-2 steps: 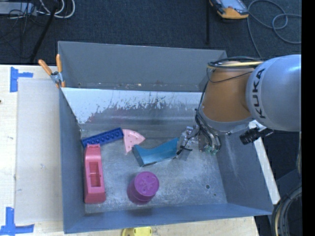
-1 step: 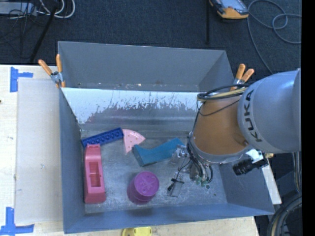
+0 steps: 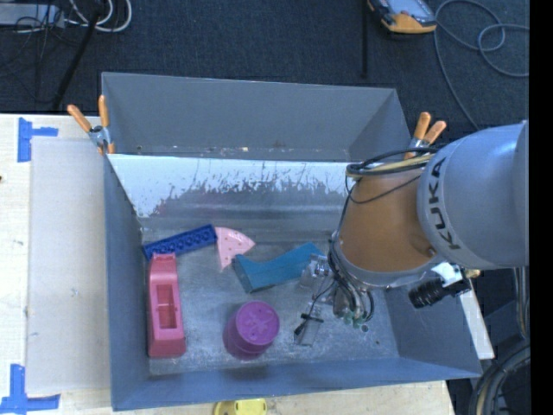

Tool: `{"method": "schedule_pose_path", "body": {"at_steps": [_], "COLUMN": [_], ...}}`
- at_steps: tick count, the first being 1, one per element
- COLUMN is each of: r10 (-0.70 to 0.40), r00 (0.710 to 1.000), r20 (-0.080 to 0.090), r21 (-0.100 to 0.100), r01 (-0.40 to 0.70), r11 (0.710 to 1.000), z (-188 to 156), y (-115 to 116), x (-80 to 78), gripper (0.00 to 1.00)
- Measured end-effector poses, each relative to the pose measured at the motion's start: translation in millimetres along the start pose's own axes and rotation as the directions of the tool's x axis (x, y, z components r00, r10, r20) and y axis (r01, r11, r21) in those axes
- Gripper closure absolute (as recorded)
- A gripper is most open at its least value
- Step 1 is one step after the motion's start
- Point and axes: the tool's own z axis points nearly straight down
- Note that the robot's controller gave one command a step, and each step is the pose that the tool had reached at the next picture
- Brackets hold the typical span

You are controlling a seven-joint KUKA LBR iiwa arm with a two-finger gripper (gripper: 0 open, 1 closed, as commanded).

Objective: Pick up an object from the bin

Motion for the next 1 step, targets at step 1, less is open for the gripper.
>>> {"method": "schedule_pose_path", "body": {"at_steps": [1], "r10": [-0.019], "r00": [1.000], "r20": [0.004], "r21": [0.001], "r01": [0.019], "r11": [1.000], "z": [24.8], "y": [33.7], "x": [25.6], "gripper": [0.00]}}
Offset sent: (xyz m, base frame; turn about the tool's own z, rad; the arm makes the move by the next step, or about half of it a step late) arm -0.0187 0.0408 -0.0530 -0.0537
